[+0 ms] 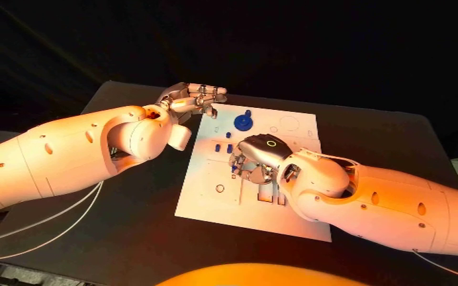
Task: Assemble the parts on the task board
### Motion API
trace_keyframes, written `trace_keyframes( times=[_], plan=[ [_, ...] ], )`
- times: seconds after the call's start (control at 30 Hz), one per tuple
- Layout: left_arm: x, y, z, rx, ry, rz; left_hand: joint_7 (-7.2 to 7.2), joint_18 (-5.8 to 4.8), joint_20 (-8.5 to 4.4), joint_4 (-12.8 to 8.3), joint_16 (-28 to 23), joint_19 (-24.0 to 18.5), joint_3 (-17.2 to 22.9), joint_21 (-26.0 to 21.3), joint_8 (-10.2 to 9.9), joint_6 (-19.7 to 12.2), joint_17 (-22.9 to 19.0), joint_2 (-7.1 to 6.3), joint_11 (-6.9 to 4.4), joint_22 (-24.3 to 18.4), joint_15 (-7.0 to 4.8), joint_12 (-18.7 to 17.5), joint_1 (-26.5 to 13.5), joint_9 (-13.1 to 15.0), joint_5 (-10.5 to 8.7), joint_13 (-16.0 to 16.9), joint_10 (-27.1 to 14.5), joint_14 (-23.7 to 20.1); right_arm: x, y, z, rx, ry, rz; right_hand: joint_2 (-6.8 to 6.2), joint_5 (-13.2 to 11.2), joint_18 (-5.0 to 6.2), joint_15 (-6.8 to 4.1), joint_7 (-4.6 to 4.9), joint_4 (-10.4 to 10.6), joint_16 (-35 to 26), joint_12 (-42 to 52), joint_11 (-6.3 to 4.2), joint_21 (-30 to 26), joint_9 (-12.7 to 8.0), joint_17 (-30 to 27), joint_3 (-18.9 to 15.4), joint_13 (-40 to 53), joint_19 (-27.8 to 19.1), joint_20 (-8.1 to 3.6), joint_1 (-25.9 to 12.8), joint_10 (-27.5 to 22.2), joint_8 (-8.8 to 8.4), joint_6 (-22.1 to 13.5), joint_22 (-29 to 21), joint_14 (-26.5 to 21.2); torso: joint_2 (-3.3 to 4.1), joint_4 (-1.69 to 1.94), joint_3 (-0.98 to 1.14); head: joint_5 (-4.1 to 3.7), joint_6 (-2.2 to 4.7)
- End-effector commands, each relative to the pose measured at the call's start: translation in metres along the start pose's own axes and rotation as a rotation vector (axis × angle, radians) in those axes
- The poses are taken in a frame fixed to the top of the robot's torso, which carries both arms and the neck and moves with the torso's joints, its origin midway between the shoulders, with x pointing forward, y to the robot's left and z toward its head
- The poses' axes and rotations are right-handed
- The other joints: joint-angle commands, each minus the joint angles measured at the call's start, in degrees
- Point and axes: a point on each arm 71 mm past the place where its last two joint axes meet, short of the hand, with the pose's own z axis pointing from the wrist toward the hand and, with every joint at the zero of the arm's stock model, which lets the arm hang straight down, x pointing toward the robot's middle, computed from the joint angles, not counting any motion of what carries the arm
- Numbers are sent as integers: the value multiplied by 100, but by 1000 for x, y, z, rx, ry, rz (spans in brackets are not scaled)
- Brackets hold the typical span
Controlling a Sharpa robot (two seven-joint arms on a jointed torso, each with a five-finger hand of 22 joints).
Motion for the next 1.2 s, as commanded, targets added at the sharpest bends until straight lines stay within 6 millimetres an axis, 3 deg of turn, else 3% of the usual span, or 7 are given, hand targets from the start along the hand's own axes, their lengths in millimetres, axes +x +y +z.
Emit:
trace_keyframes(
  times=[0.03, 1.2],
  plan=[
    [3, -1, 1, 3, 20, -8, 30, 76, -14, -33, -23, 12, 13, -18, -26, -25, -5, -6, -15, -9, 16, 34, 43, -7, 39, 2, -39, -42, 4, 0, -1, -11, 22, -4, -2, -1, -117, -46, 18, -3, 21, -30, 4, 18, 3, 167, 44, -9, 47, -6, -59, 35, 37, 36, 921, 339, -5, 6, -1, 29, -31],
    [4, 0, 1, -1, 23, -6, 31, 76, -13, -43, -26, 12, 11, -20, -23, -27, -9, -5, -13, -9, 17, 39, 48, -9, 39, 3, -41, -46, 14, -3, -2, -4, 46, 7, -8, 13, -117, -45, 18, -16, 22, -40, 4, 18, 5, 165, 43, -11, 48, -5, -83, 36, 32, 29, 924, 338, -7, 1, 1, 118, -102]
  ],
)
